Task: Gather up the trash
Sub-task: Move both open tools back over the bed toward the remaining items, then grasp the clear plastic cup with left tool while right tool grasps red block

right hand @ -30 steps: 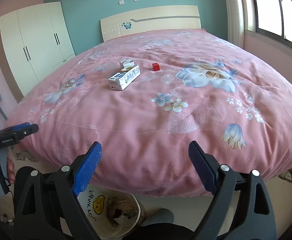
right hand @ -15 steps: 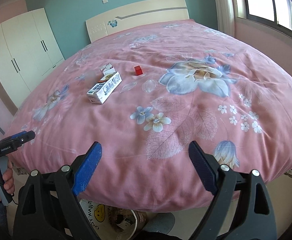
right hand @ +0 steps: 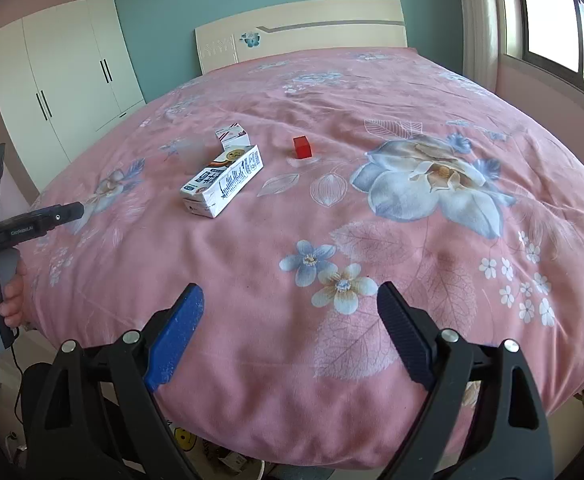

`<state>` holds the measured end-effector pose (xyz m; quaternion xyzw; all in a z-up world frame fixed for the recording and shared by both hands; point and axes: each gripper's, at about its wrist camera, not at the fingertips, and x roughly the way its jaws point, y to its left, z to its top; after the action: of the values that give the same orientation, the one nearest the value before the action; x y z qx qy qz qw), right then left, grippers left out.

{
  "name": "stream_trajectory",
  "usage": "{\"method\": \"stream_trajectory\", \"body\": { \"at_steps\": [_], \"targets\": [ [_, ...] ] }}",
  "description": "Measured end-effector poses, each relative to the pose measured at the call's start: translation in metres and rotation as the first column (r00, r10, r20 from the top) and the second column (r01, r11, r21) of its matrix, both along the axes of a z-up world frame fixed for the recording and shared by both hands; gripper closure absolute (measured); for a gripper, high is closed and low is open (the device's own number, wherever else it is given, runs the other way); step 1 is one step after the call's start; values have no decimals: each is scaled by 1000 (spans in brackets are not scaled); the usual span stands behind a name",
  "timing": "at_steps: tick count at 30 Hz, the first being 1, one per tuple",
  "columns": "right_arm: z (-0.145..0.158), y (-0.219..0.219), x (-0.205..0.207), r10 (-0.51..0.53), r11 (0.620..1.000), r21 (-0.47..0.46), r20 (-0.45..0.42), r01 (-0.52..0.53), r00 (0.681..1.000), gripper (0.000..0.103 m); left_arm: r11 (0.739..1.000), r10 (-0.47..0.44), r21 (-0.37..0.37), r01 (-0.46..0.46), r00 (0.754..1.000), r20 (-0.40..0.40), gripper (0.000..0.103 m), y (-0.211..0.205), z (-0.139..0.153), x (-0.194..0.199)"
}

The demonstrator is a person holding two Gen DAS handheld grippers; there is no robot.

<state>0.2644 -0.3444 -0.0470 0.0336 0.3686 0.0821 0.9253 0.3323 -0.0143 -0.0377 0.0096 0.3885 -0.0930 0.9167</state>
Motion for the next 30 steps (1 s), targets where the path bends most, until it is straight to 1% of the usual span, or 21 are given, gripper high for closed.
{"method": "stream_trajectory", "body": {
  "at_steps": [4,6,8,12,14,17,20,23,25,30],
  "targets": [
    [1,-2,31,-6,999,-48,-14,6,1000,16,999,-37,31,37,999,1,10,-6,-3,24],
    [3,-2,47,8,999,-52,-23,-10,1000,16,998,-48,51,48,999,-9,10,-8,-6,38],
    [6,-2,65,21,998,-53,-32,-22,999,16,996,-66,56,67,998,-12,10,-8,-8,50],
    [7,-1,102,82,995,-43,-63,-85,995,16,992,-106,58,109,993,-44,10,-12,-14,79],
    [7,-3,120,85,995,-40,-72,-88,994,16,988,-129,75,132,990,-50,10,-16,-17,91],
    [4,-6,148,91,994,-48,-108,-97,990,16,979,-169,107,174,984,-57,10,-22,-22,108],
    [-1,-7,172,90,993,-67,-129,-99,988,16,976,-184,101,192,979,-85,10,-25,-30,127],
    [-8,-4,192,96,989,-95,-146,-111,985,16,972,-191,119,202,977,-93,10,-28,-36,142],
    [-11,0,205,100,985,-122,-149,-119,984,16,973,-197,98,208,975,-106,10,-28,-38,153],
    [-17,8,238,102,984,-131,-151,-123,983,16,970,-209,97,221,971,-119,10,-37,-41,176]
  ]
}}
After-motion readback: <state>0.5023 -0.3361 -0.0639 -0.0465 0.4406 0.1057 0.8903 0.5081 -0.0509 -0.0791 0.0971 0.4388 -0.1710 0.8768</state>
